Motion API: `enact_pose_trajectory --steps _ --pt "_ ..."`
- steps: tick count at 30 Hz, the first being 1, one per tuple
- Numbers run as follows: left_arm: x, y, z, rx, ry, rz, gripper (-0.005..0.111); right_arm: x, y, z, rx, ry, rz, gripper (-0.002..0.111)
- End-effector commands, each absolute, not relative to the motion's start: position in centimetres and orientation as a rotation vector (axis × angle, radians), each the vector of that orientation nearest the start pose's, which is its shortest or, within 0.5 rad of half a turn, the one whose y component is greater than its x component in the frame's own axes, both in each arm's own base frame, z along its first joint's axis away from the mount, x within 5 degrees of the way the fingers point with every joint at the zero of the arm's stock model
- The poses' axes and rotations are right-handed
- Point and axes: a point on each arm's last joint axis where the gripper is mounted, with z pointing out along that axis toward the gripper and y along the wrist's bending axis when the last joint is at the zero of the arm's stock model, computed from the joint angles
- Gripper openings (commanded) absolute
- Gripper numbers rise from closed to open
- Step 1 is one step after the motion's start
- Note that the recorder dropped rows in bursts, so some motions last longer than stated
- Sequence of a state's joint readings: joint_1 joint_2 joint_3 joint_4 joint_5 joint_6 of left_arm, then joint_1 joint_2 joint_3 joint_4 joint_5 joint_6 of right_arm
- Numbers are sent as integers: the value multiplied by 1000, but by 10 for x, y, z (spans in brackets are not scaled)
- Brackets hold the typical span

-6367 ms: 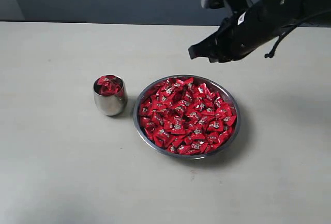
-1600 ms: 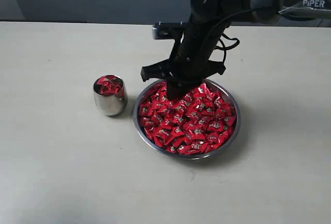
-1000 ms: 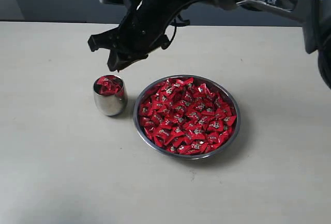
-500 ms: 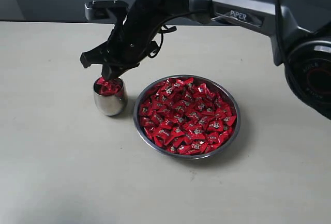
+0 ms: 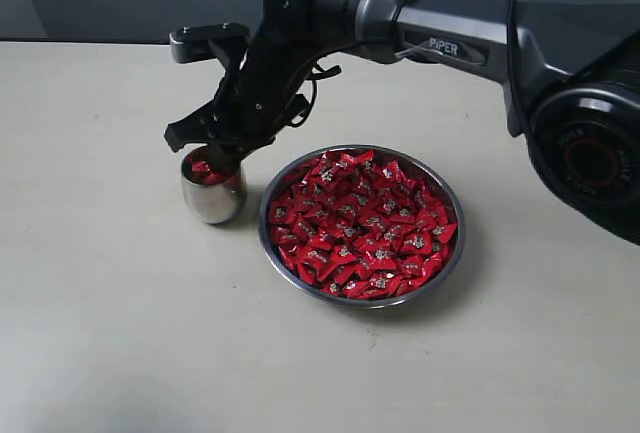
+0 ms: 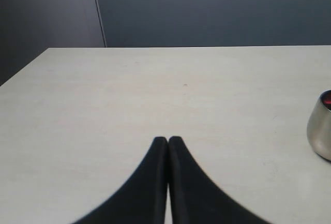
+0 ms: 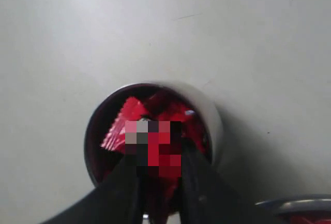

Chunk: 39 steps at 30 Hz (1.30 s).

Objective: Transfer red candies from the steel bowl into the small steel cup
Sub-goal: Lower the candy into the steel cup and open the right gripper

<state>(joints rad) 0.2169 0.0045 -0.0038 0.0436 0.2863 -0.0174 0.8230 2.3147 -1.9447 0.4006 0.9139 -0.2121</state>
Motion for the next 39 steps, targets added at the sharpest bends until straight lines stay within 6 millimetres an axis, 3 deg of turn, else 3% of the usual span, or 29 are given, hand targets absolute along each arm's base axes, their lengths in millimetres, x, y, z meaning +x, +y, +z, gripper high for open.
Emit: enact_pose_trajectory --steps 1,16,22,39 --pt "53 13 187 -181 1762 186 0 320 389 177 -1163 2553 657 15" --pt "53 13 187 -181 1762 186 0 321 393 182 -1199 2502 694 16" --pt "53 13 187 -181 1762 186 0 322 397 195 -1215 2463 720 34" --pt "53 13 187 -181 1762 186 0 322 393 197 -1241 2487 668 32"
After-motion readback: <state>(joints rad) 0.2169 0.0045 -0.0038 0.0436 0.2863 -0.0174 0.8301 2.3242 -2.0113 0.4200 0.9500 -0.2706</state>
